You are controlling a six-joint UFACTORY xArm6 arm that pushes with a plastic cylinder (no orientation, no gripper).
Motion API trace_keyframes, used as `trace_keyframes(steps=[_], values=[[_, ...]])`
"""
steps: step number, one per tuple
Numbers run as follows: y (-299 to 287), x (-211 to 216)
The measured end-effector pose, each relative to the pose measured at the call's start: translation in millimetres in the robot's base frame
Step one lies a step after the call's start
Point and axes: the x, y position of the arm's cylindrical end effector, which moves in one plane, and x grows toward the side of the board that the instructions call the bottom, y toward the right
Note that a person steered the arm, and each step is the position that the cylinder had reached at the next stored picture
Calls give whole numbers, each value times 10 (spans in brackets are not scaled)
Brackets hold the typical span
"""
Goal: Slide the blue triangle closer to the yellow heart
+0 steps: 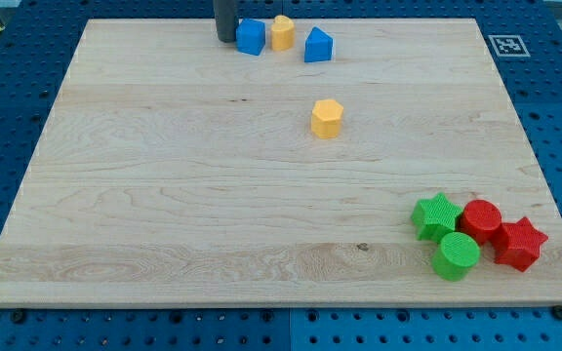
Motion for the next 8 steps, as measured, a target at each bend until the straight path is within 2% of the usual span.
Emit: trace_keyframes(steps=[2, 3, 4, 6, 8], values=[[0, 21], [31, 413], [379, 701], [1722, 716], [1904, 691]])
